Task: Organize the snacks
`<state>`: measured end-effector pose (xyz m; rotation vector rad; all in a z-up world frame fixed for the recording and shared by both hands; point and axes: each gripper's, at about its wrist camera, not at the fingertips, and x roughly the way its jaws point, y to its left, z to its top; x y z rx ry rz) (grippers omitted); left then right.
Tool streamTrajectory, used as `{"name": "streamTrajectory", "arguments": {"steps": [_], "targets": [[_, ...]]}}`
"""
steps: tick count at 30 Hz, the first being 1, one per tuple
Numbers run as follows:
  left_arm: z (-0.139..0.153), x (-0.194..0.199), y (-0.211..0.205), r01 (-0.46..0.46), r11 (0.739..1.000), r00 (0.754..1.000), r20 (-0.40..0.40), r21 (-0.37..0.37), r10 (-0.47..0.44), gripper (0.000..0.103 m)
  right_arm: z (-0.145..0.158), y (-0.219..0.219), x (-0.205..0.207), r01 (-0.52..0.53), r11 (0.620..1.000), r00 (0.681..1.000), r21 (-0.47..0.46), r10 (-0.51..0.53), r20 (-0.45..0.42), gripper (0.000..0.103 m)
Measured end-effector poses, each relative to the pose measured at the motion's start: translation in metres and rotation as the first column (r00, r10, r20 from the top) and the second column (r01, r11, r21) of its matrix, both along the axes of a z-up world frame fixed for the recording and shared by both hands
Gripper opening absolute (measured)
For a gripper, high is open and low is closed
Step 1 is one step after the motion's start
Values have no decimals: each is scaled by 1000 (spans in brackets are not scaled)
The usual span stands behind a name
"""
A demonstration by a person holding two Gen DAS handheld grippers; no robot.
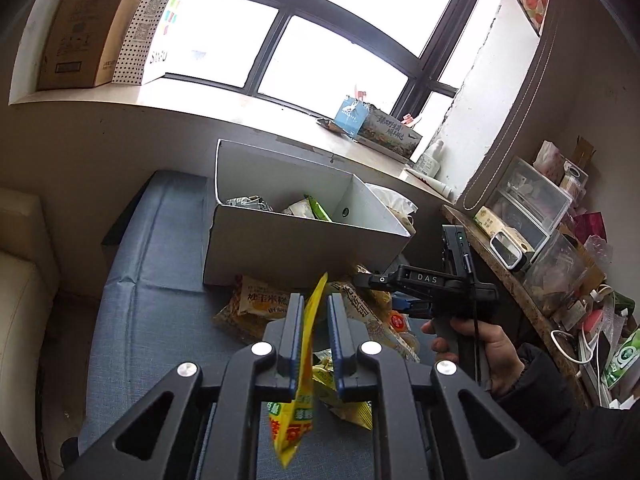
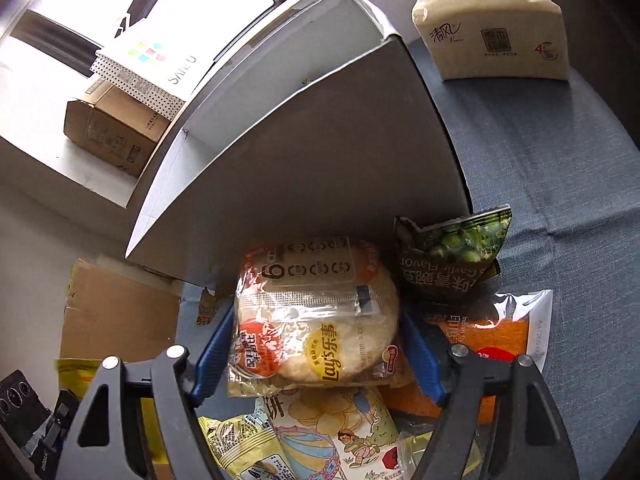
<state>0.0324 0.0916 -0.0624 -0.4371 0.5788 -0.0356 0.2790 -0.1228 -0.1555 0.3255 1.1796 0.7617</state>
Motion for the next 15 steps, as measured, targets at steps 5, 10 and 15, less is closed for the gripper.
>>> {"name": "streamTrajectory", "arguments": {"steps": [5, 10, 15], "targets": [[-9, 7, 0, 9, 1000, 1000, -27, 1, -9, 7, 13, -11, -12, 11, 1000, 998, 7, -11, 58, 80], [-36, 17, -1, 12, 998, 984, -178, 63, 0, 27, 40, -25, -28, -5, 1000, 988, 18, 3, 153, 80], [-66, 19, -16, 94, 986, 950, -309, 140, -47, 103, 56, -39, -37, -5, 1000, 979, 23, 1, 203, 80]]}}
